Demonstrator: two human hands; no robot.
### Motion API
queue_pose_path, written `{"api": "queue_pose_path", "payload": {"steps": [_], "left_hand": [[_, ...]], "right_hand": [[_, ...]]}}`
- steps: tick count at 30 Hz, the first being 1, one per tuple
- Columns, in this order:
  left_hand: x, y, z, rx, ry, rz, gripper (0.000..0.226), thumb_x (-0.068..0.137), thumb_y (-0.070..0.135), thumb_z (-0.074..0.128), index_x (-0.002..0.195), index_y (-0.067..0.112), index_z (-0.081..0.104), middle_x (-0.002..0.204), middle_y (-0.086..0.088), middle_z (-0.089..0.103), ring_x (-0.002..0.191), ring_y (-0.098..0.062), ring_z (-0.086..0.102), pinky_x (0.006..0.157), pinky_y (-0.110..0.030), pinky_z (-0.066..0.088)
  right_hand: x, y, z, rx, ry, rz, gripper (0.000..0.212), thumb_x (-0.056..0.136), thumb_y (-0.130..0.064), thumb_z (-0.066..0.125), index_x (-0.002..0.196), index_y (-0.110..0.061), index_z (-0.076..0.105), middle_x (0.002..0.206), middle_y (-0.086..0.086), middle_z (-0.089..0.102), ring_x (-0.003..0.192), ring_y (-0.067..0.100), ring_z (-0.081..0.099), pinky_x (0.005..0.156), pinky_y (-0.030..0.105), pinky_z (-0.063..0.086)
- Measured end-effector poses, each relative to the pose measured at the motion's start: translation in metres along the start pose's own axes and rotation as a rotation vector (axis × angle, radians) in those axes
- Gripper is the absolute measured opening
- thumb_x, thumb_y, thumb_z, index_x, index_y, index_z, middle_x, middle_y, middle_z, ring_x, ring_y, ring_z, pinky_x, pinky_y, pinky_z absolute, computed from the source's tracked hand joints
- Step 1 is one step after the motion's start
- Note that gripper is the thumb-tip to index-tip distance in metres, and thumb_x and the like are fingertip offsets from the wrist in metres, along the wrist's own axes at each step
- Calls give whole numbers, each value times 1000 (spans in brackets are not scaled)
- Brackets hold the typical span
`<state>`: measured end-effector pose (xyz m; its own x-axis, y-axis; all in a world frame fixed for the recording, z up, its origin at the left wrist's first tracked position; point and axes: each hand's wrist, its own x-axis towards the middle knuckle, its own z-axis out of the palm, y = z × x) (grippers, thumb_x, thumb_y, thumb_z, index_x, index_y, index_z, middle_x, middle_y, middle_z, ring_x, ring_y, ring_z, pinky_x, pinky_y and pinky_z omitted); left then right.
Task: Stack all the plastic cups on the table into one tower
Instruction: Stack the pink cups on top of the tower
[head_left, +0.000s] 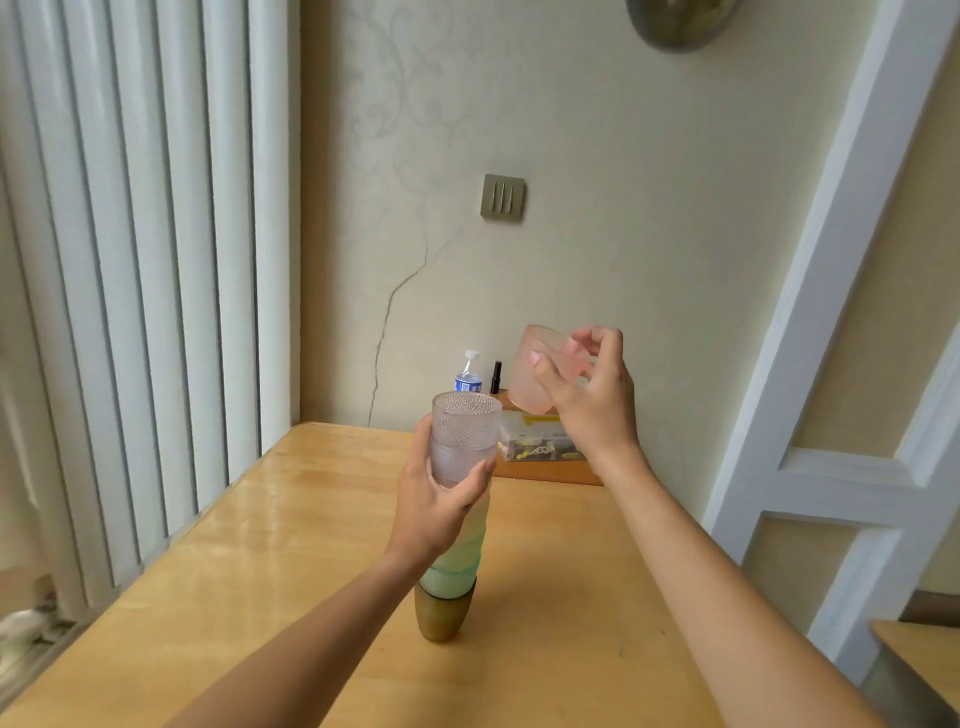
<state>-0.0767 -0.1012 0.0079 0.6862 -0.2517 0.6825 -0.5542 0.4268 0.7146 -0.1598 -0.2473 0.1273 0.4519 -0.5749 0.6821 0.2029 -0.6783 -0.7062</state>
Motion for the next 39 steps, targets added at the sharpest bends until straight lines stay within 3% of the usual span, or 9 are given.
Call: {"api": "queue_pose_path", "payload": {"steps": [6,10,13,23,29,31,34,37,39], "left_hand": [[-4,1,-9,47,-22,-49,57,86,25,84,136,27,58,121,7,77,112,-9,74,99,-28,59],[-3,2,-12,103,-53,-63,61,83,32,84,138,25,56,122,6,77,114,-12,75,103,-41,59],[-2,3,-15,122,-81,-87,65,82,36,84,138,24,55,123,5,77,116,-13,74,106,-45,58],[-1,10,-24,134,-168,-151,60,89,29,86,137,38,51,129,14,75,121,-4,71,100,-21,56],[-1,12,-28,90,-222,-191,72,90,29,85,148,37,44,135,10,73,127,-8,70,106,-31,56],[-2,13,-29,108,-232,-191,73,91,29,85,148,41,42,136,12,72,126,-5,69,104,-26,56],[-3,13,-30,126,-243,-186,71,91,27,84,145,46,42,134,18,72,126,-1,69,103,-23,56],[-3,14,-32,127,-258,-193,72,93,23,83,145,47,40,133,27,70,126,3,67,103,-20,55],[-3,15,-33,137,-261,-194,72,94,21,82,142,53,39,132,32,69,126,7,66,100,-13,53]], "right_hand": [[-14,-47,21,11,-131,-99,70,79,-45,80,137,-13,57,126,3,63,121,20,60,104,38,51],[-21,-52,34,-57,-150,-125,65,84,-39,82,139,-13,60,135,1,61,124,17,58,107,30,47],[-21,-56,36,-75,-161,-117,63,83,-40,83,137,-14,62,133,1,62,120,19,61,106,34,49],[-24,-64,45,-116,-185,-106,63,83,-42,83,137,-15,62,134,2,61,120,21,61,104,34,50],[-34,-45,51,-209,-263,-99,66,81,-42,84,137,-15,61,134,1,59,123,18,58,103,28,46],[-41,-35,52,-232,-221,-82,61,83,-46,80,133,-18,61,132,-2,61,123,16,58,99,24,42],[-45,-25,52,-214,-178,-79,59,83,-49,78,132,-21,60,131,-6,61,117,14,57,101,31,45],[-47,-20,55,-146,-236,-25,63,82,-52,78,135,-28,53,130,-6,61,114,13,56,90,25,41],[-49,-16,56,-98,-275,-12,66,82,-53,78,137,-31,49,131,-6,60,116,14,56,90,25,42]]}}
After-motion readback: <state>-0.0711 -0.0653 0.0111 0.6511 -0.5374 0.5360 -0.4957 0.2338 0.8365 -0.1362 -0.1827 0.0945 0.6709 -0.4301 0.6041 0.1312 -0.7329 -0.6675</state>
